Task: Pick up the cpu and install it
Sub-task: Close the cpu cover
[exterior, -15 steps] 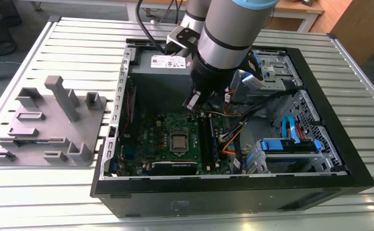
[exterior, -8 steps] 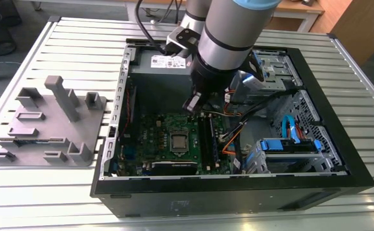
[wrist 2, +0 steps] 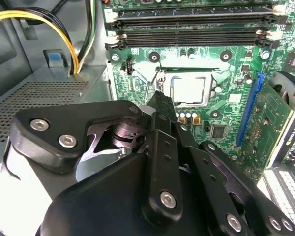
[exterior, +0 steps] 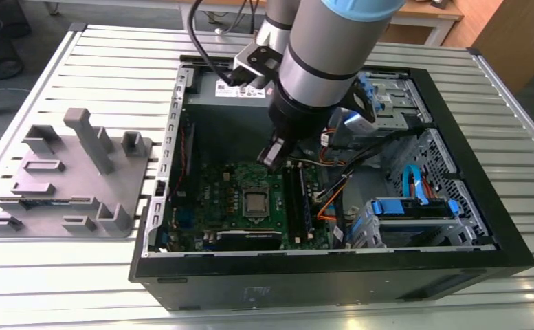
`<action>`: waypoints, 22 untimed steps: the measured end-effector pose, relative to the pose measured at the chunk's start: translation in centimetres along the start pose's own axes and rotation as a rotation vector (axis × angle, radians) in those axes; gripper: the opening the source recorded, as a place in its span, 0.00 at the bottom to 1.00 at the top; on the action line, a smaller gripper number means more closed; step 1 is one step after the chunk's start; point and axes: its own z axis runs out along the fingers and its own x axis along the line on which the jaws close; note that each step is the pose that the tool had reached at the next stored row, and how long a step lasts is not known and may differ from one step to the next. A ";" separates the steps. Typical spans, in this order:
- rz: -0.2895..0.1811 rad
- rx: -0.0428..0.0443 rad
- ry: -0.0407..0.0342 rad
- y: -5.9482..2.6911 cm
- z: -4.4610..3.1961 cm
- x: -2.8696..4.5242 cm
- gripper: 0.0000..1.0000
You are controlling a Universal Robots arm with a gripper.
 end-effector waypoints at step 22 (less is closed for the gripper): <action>-0.001 -0.0001 -0.0001 0.31 1.14 0.63 0.11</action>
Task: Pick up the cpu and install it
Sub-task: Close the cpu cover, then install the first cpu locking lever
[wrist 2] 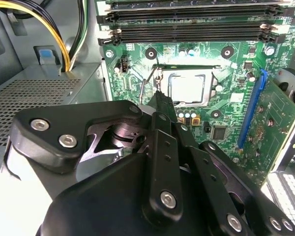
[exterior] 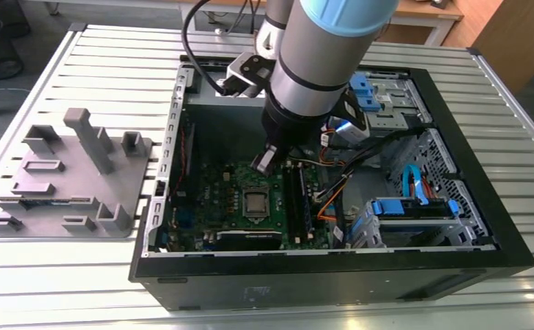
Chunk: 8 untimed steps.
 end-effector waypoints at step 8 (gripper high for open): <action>0.000 0.0001 0.0001 0.06 0.03 -0.10 0.11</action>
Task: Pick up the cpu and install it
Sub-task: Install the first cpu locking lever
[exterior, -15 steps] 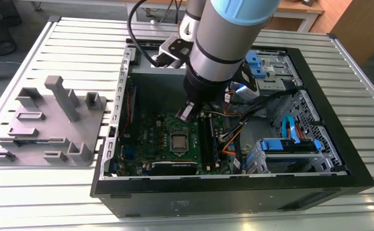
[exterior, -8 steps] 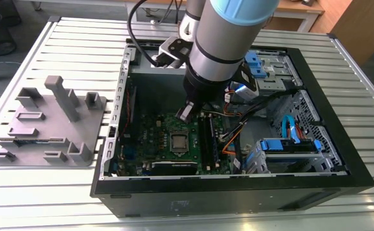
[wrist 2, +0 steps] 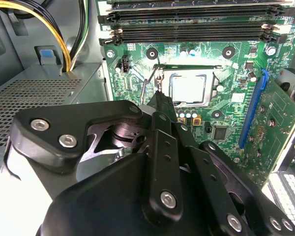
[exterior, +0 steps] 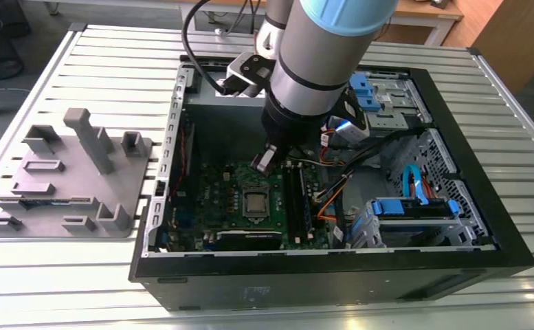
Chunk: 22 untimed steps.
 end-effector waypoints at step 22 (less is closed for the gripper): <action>0.000 0.0000 0.0000 0.58 -1.75 -0.65 0.11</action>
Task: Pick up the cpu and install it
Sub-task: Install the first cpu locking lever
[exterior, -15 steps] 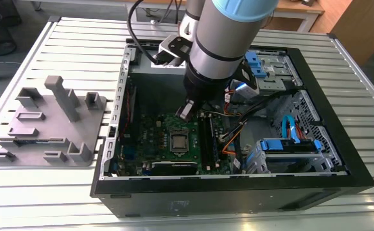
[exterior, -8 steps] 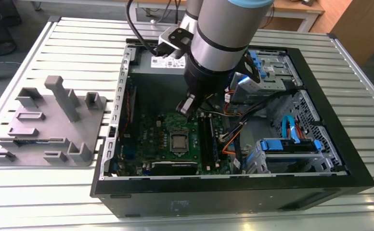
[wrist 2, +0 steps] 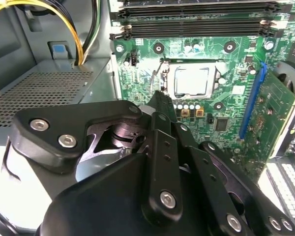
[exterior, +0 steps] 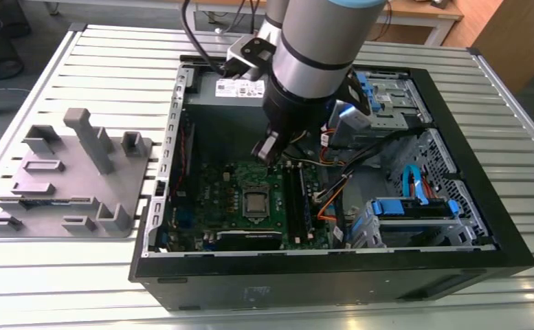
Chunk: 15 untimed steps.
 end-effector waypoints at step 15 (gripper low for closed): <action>0.010 0.0004 -0.0013 0.38 1.20 -1.36 0.11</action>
